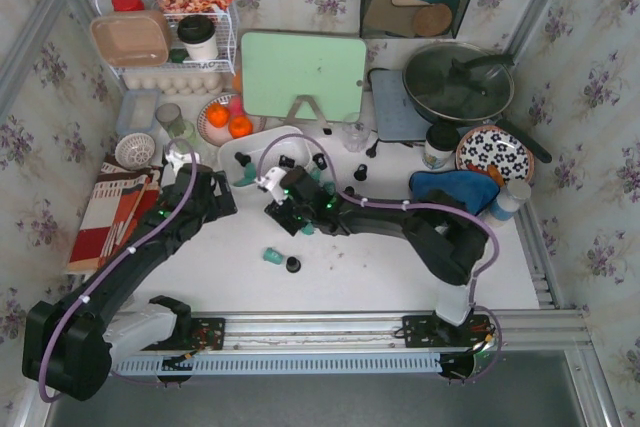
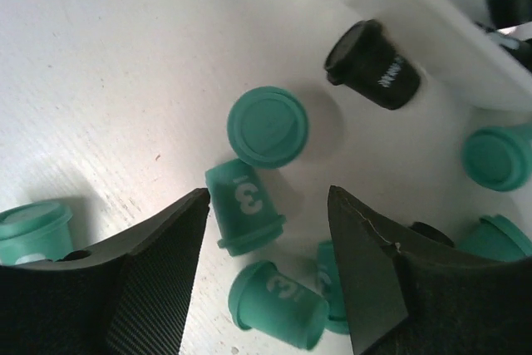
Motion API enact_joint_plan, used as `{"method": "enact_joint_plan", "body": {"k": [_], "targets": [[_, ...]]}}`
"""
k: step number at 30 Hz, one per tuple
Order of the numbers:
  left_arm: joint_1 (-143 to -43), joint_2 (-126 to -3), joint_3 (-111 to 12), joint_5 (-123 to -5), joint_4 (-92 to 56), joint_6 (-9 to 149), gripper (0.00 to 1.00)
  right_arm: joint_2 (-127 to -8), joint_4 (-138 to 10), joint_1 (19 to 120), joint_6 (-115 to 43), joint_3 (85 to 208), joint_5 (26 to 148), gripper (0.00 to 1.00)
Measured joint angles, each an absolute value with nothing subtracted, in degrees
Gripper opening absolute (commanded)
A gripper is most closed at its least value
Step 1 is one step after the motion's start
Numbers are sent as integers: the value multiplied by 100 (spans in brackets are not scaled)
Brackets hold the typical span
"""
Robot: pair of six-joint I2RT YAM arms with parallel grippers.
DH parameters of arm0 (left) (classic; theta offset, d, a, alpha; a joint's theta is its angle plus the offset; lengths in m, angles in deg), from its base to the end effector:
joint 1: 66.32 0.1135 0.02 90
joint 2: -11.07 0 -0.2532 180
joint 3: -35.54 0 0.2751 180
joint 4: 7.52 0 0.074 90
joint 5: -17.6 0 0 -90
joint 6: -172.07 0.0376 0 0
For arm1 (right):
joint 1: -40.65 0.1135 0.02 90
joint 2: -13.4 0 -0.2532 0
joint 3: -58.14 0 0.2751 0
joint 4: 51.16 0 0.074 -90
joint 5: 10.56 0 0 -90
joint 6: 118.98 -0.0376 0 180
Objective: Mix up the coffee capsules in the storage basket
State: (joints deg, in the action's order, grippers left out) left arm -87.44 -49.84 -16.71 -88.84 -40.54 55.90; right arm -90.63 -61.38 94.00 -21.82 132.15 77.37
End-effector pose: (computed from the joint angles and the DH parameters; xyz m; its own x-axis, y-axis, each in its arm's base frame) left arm 0.2380 -0.0805 0.2202 -0.6222 -0.2131 -0.7533 -0.1404 0.9770 -0.1605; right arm 0.2427 0.3239 0.1494 -0.2847 -0.5913 -0.7545 -0.8273 0.5492 -0.1183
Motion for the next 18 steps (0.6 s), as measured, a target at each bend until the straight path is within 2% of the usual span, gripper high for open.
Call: {"method": "enact_joint_plan", "body": {"k": [7,13,18], "targets": [[-8744,-4842,-1700,-9011,-4074,5295,100,-9764,-6658,9721,-1979,13748,7576,59],[-8744,-4630,-1698,-8876,-4098,5181,100,-9880,-6669,9754,-2025,13835,7344,56],[-8744,-4490,-1669,-8823,-4103,5135,100,-9836,-6586,9769,-2106,13739,7261,48]]}}
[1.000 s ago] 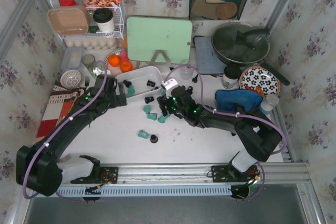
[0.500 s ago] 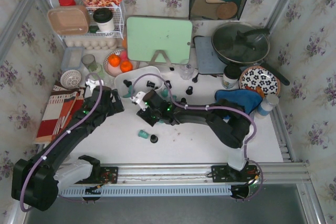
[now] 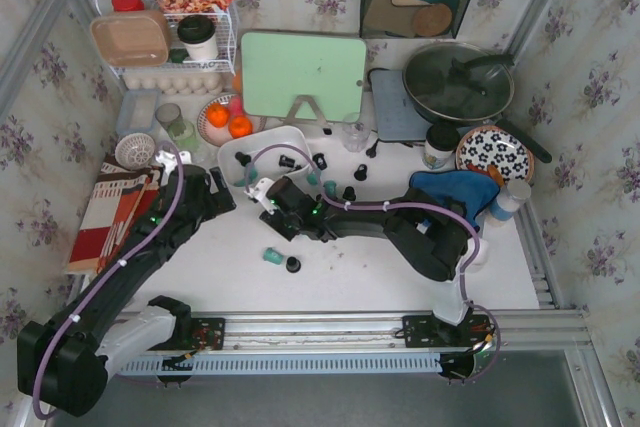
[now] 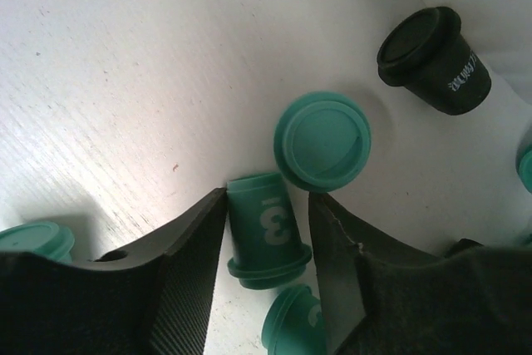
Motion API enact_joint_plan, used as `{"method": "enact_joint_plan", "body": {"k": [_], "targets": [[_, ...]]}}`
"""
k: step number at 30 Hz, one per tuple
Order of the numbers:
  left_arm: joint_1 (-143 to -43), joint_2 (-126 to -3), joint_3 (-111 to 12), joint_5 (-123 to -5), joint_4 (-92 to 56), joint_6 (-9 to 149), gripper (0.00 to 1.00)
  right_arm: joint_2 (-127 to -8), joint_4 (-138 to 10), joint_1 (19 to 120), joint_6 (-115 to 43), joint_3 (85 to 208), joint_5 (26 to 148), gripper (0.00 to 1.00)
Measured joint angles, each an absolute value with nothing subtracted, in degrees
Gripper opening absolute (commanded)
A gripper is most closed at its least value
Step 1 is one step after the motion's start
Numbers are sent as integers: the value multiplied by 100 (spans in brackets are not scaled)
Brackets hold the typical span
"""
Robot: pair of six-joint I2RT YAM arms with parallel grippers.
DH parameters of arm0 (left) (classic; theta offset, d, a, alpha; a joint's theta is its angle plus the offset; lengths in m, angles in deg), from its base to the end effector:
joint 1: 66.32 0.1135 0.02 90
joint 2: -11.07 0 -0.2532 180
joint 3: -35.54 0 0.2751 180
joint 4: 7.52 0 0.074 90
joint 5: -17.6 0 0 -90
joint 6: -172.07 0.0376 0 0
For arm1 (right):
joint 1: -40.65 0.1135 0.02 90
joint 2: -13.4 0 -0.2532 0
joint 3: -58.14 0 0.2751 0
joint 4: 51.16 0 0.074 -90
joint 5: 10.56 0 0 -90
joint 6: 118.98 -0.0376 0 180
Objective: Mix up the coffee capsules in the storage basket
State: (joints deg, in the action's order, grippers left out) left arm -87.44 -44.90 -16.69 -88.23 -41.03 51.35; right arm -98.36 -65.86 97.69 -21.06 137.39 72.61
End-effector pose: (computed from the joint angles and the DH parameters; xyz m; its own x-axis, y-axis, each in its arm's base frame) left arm 0.2281 -0.0771 0.2387 -0.5590 -0.3109 -0.7686 -0.1646 0.9502 -0.2647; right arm 0.2331 0.3512 0.1191 -0.2867 -0.6936 -0.6608 -0.8366 0.5173 -0.1800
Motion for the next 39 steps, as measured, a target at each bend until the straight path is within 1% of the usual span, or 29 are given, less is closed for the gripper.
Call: {"method": "enact_joint_plan", "body": {"k": [6,9,13,19,22,26,32,39], "targets": [[-8744,-4418,-1643,-8830,-4100,5091,100,-9690,-6711,9758,-2132,13626,7208,36],[-8744,-4418,-1623,-8841,-4103,5083,100,-9546,-6846,9758,-2186,13569,7211,32],[-8744,-4429,-1623,-8865,-4105,5059,100,-9327,-6969,9758,-2265,13549,7215,31],[-8742,-4387,-1610,-8906,-4107,5041,100,-8958,-6954,9719,-2418,13932,7305,31],[-8742,-4361,-1588,-8930,-4107,5028,100,-9015,-6755,9627,-2560,14382,7311,33],[-8742,-4326,-1582,-8957,-4146,5008,100,-9432,-6377,9448,-2748,15086,7110,35],[-8742,-4149,-1566,-9020,-4229,5008,100,-10367,-6042,9019,-3325,16004,6734,35],[-8742,-4101,-1553,-9061,-4245,4993,100,-11056,-6038,8746,-3876,16351,6424,46]]}}
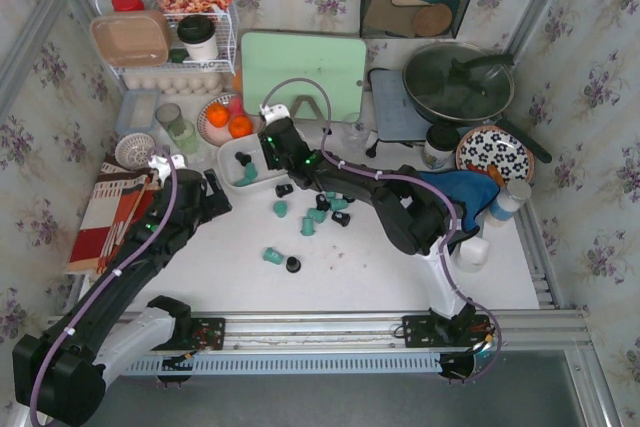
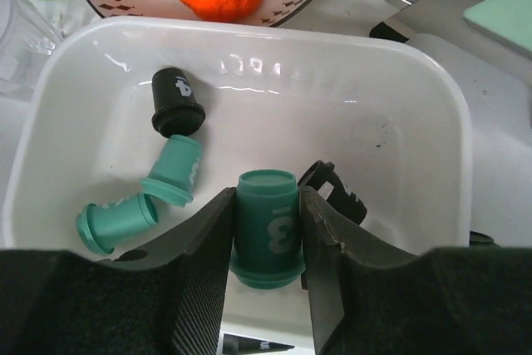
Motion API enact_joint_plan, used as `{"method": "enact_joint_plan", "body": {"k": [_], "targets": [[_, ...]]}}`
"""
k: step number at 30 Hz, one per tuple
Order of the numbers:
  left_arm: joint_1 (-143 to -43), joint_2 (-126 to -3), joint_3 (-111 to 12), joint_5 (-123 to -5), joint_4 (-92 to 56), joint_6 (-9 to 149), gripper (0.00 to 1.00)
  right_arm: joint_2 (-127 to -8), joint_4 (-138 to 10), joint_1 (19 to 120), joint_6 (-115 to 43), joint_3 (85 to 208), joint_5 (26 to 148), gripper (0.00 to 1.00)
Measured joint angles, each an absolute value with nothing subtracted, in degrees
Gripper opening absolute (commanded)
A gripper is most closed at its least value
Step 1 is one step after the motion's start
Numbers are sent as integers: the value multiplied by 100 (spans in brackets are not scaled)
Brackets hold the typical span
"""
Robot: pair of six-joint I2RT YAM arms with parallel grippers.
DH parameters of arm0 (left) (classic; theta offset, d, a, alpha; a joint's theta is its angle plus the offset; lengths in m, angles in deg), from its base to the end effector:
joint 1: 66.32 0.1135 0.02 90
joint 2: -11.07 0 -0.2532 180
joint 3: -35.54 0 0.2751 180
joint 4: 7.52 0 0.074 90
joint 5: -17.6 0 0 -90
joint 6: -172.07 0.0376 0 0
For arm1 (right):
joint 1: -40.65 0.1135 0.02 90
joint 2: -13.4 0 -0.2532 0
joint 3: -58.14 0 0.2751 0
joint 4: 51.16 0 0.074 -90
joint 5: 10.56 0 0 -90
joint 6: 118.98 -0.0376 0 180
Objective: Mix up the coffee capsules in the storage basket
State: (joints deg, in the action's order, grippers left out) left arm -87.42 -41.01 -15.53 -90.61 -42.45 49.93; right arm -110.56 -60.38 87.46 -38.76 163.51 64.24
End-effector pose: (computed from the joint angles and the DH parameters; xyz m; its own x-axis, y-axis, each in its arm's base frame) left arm 0.2172 -0.0712 0.2440 -0.5200 -0.3410 -0.7831 -0.2016 0.9399 -0.2754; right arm 0.3629 0.3722 0.1844 -0.4072 -0.1943 -0.8924 -0.4827 0.8753 0.0297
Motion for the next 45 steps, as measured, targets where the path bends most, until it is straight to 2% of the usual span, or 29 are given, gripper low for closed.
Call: {"method": "enact_joint_plan", "body": {"k": [6,13,17,24,30,45], "targets": [[-8744,-4151,-1551,-9059,-4245,4989,100,-11181,-6088,8700,-3979,16408,6430,61],[-8744,-4177,-1551,-9059,-4245,4989,100,-11122,-6416,8685,-4062,16388,6476,63],[-8744,-4180,-1551,-9059,-4242,4989,100,-10577,-6617,8803,-4042,15971,6540,65],[-8744,-4180,-1551,-9053,-4245,4978,100,-9487,-6658,9393,-3889,14937,6452,78],[-8744,-4180,-1547,-9046,-4242,4945,100,-9583,-6728,9588,-3937,14721,6441,77],[-8742,-4140,-1534,-9053,-4245,4945,100,-10221,-6866,9653,-4414,14751,6332,63]]}}
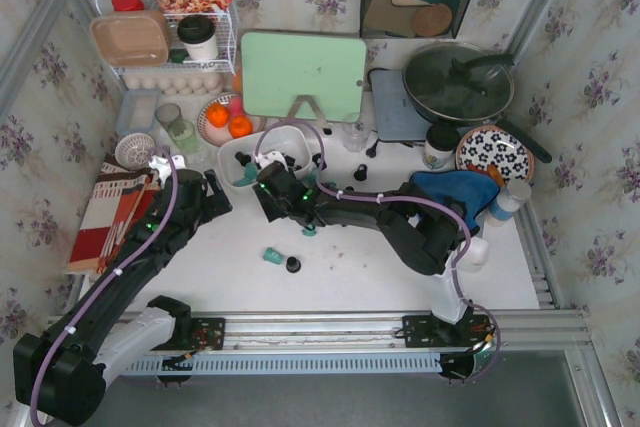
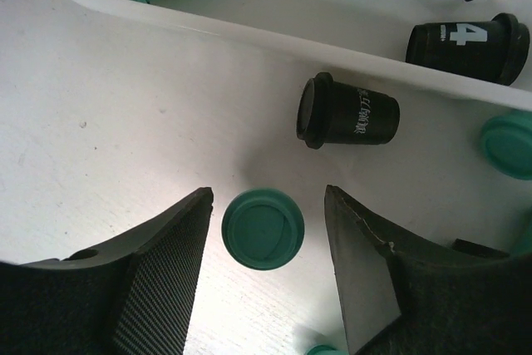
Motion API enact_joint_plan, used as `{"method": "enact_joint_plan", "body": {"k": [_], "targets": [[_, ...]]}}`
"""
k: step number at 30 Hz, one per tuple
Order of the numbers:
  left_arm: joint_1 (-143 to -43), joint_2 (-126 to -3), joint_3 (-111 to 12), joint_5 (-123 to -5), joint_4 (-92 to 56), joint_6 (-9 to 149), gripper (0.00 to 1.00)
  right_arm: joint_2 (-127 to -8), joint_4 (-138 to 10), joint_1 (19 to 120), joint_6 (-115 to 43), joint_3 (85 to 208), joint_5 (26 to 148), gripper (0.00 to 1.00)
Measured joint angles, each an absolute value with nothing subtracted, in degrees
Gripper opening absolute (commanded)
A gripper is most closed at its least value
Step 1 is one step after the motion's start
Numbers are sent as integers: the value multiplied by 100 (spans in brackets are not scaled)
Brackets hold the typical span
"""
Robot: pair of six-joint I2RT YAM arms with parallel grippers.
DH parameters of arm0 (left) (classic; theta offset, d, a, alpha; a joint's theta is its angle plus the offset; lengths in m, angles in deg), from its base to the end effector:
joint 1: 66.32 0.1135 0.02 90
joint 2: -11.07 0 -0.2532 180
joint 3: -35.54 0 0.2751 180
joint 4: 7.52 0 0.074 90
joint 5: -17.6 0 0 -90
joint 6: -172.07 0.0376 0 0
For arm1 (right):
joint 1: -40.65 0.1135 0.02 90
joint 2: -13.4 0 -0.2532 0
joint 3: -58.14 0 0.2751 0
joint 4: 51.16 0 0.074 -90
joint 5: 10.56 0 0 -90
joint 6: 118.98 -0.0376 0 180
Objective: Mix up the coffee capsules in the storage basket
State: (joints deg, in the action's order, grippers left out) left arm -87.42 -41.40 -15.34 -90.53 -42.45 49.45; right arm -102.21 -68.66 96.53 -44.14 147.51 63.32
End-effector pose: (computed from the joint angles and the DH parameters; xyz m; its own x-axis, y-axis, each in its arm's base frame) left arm 0.2178 -0.0715 0.2414 -0.5263 -0.3460 -0.7767 -0.2076 0.9381 -0.2772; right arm 0.2643 0.3714 0.1441 -0.5529 -0.3681 -0.7475 -0.5576 0.8301 0.0037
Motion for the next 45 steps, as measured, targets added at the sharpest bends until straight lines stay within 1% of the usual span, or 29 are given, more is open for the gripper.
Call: {"method": "enact_joint_plan", "body": {"k": [2,8,10,12,13,14,23,30,36,41,45], "targets": [[-8742,-4140,-1534,-9053,-4245,4945,100,-10232,-6873,9666,-4479,14747,6328,61],[-8742,-4138,-1534,-9053,-4245,4945,100,-10282,-6897,9686,-4514,14686,6325,51],[-8742,-4142,-1534,-9053,-4245,4945,100,-10282,-6897,9688,-4516,14686,6328,44],[-8744,-4151,-1534,-9053,-4245,4945,100,-10278,-6910,9688,-4519,14686,6328,32],[-8744,-4153,-1534,-9053,-4245,4945,100,-10271,-6923,9688,-4521,14686,6325,29],[-8744,-4153,-1534,-9053,-4245,4945,100,-10256,-6938,9688,-4523,14684,6328,28],[-8744,-4142,-1534,-9053,-4245,4945,100,-9749,-7006,9688,-4525,14762,6330,28],[-8744,-4136,-1534,-9048,-4245,4943,100,-9458,-6951,9679,-4178,15212,6083,31],[-8742,-4131,-1534,-9048,-4245,4943,100,-9760,-6575,9487,-3771,15632,5718,32],[-8744,-4127,-1534,-9048,-4245,4943,100,-10212,-6427,9238,-3614,15789,5591,36],[-8744,-4151,-1534,-9033,-4245,4943,100,-10545,-6396,9059,-3614,15879,5554,44]]}}
